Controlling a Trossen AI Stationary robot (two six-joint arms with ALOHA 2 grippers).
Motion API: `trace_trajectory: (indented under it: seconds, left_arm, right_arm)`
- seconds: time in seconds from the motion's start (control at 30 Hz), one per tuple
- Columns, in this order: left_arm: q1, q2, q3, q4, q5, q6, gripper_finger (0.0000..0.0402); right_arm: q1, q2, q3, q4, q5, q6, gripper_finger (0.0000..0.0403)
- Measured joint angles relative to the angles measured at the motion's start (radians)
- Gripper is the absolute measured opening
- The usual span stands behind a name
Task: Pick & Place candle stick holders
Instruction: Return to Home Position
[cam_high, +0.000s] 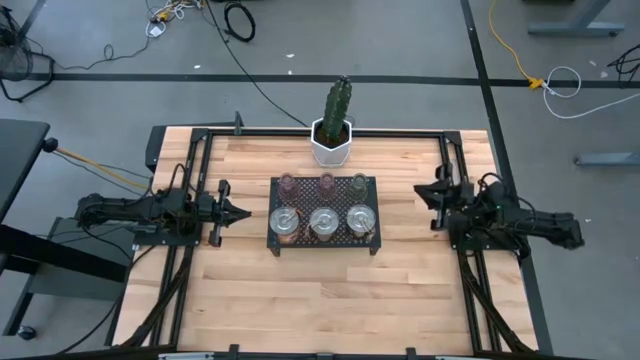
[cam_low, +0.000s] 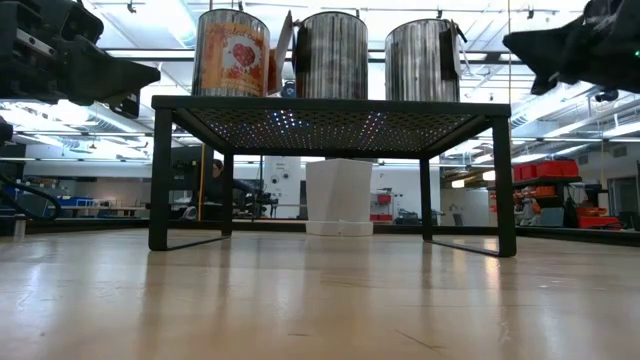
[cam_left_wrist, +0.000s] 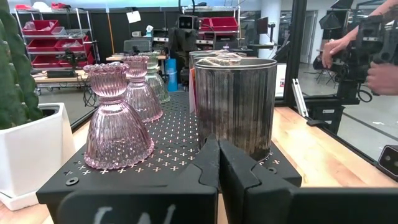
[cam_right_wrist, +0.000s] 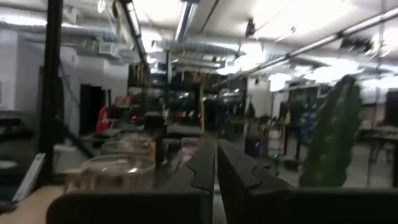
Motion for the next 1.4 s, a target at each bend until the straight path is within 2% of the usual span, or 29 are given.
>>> trace_trajectory:
  seconds: [0.7, 1.07, 1.4]
  left_arm:
    - [0.000, 0.000, 0.000, 0.000, 0.000, 0.000, 0.0003]
    - [0.000, 0.000, 0.000, 0.000, 0.000, 0.000, 0.0003]
    - [0.000, 0.000, 0.000, 0.000, 0.000, 0.000, 0.0003]
  right_arm:
    - [0.072, 0.000, 0.000, -0.334, -0.003, 0.126, 0.0023]
    - [0.177, 0.000, 0.000, -0.336, 0.018, 0.061, 0.0023]
    - [0.205, 0.000, 0.000, -0.336, 0.017, 0.028, 0.0023]
